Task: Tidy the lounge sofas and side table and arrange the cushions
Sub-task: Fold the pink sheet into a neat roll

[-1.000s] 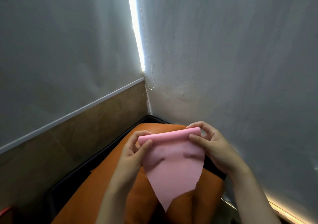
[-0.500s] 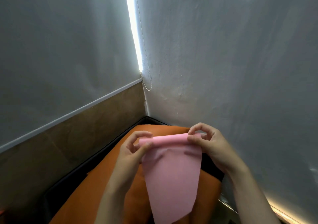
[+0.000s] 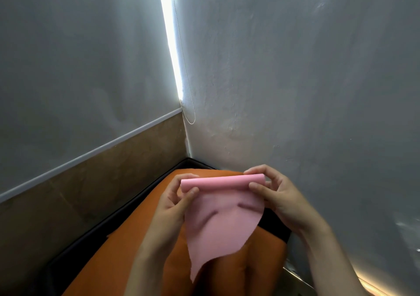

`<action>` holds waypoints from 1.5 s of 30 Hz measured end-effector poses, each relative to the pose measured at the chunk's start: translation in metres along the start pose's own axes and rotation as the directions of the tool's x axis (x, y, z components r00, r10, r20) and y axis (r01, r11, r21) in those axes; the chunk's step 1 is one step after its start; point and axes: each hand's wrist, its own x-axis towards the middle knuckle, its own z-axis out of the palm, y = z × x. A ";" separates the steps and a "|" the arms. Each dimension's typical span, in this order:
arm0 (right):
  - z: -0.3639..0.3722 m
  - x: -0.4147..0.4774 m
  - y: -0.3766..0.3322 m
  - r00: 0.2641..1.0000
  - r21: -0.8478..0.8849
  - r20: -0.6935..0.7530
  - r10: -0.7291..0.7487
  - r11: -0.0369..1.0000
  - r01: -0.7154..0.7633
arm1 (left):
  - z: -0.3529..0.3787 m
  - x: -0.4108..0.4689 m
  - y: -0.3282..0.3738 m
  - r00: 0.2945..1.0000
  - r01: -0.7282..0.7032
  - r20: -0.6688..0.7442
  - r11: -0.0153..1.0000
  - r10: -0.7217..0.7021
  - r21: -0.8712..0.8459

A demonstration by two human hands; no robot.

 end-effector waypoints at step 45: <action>-0.005 0.001 0.002 0.999 -0.055 -0.038 -0.028 0.998 0.026 | -0.005 0.002 -0.005 0.999 0.031 -0.012 0.995 -0.030 0.092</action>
